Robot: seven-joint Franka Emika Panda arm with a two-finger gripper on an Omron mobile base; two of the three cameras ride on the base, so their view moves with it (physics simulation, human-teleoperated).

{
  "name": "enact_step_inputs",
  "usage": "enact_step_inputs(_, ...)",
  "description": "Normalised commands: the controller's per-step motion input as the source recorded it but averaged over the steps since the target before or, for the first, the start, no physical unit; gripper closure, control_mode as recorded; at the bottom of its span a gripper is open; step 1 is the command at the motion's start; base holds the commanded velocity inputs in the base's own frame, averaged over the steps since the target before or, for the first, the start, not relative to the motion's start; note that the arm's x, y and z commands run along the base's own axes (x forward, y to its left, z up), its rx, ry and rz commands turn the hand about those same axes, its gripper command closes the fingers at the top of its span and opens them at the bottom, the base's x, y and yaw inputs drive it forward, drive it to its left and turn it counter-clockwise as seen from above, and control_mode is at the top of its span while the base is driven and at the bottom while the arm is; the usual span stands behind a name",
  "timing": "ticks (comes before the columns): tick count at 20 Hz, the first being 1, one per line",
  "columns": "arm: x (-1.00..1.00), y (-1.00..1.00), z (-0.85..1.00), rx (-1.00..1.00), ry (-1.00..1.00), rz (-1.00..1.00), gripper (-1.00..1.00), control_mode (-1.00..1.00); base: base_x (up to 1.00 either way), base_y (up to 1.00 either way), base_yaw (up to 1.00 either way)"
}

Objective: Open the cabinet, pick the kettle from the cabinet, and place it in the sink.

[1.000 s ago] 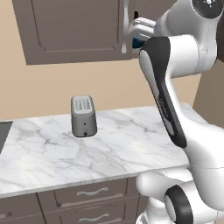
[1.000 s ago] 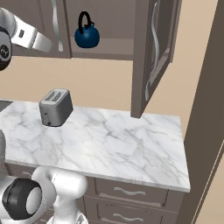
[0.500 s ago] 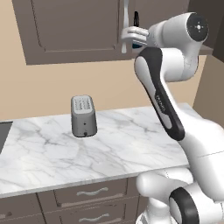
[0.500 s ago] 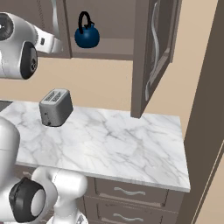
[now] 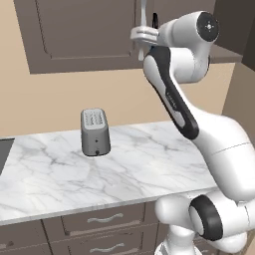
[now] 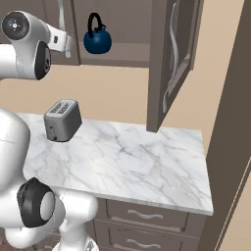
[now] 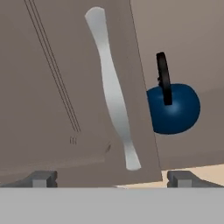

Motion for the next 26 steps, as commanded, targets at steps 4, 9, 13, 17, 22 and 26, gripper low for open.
enact_step_inputs(4, 0.43, 0.09, 0.17, -0.06, 0.00, 0.00, -1.00, -1.00, 0.00, 0.00, 0.00)
enact_step_inputs(9, 0.45, 0.06, 0.13, -0.03, 0.00, 0.00, -1.00, -1.00, 0.00, 0.00, 0.00)
enact_step_inputs(13, 0.48, 0.08, 0.02, -0.03, 0.00, 0.00, -1.00, -1.00, 0.00, 0.00, 0.00)
enact_step_inputs(17, 0.53, 0.10, 0.00, -0.03, 0.00, 0.00, -1.00, -1.00, 0.00, 0.00, 0.00)
enact_step_inputs(22, 0.55, 0.09, -0.05, 0.00, 0.00, 0.00, -1.00, -1.00, 0.00, 0.00, 0.00)
enact_step_inputs(26, 0.56, 0.09, -0.08, 0.00, 0.00, 0.00, -1.00, -1.00, 0.00, 0.00, 0.00)
